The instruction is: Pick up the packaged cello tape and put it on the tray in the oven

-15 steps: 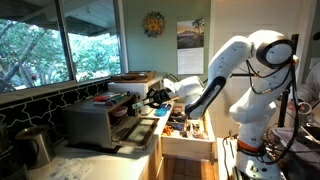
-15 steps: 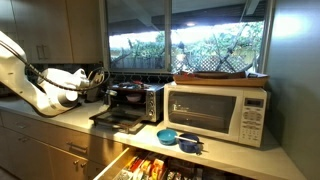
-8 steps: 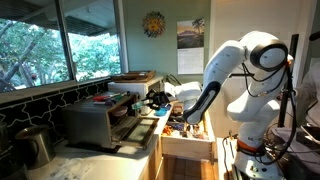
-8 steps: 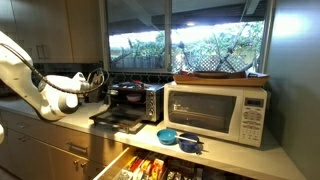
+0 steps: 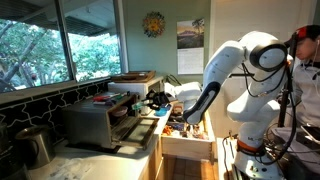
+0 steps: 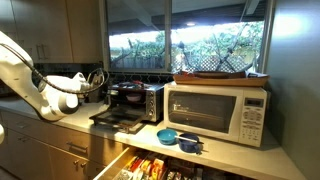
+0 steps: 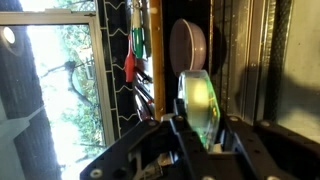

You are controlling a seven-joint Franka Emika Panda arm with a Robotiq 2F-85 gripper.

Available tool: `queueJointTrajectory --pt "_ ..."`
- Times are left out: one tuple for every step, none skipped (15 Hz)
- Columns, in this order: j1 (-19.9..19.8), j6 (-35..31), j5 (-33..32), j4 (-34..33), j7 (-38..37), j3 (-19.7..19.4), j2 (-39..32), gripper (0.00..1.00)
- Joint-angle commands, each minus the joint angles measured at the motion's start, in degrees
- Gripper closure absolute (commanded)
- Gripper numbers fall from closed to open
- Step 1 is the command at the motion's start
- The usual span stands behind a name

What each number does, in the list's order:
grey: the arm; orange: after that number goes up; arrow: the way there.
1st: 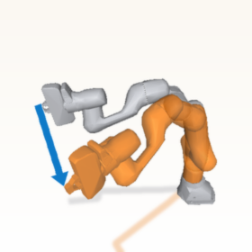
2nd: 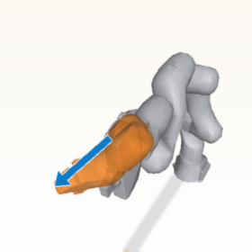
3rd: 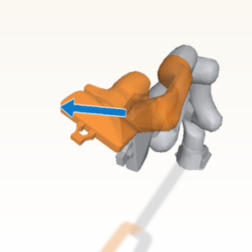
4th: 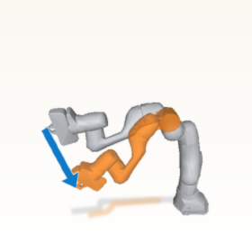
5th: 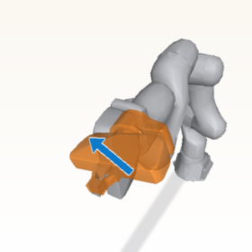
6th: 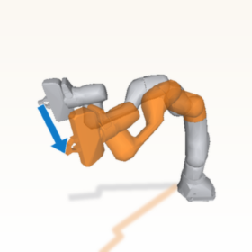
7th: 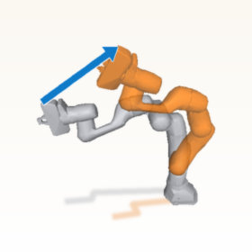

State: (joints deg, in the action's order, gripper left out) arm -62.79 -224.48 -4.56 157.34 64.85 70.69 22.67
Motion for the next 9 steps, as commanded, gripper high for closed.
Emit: queueJointTrajectory --pt "-4.1 -1.5 0.3 0.0 2.7 4.8 -0.7 0.93" --pt "-5.6 -1.8 0.5 0.0 3.2 6.8 -0.7 0.93" --pt "-7.3 -2.5 0.7 0.0 3.3 8.9 -0.8 0.93" --pt "-9.6 -3.7 1.2 0.0 3.8 11.5 -0.2 0.93" --pt "-11.9 -5.3 1.7 0.0 4.2 13.8 0.7 0.93" --pt "-14.5 -6.7 2.2 -0.4 4.3 16.3 1.4 0.93" --pt "-17.3 -8.1 2.7 -1.0 4.5 18.8 2.2 0.93" --pt "-20.0 -9.2 3.1 -1.6 4.3 21.1 2.7 0.93" --pt "-22.7 -9.9 3.3 -2.3 4.0 23.5 3.4 0.93"
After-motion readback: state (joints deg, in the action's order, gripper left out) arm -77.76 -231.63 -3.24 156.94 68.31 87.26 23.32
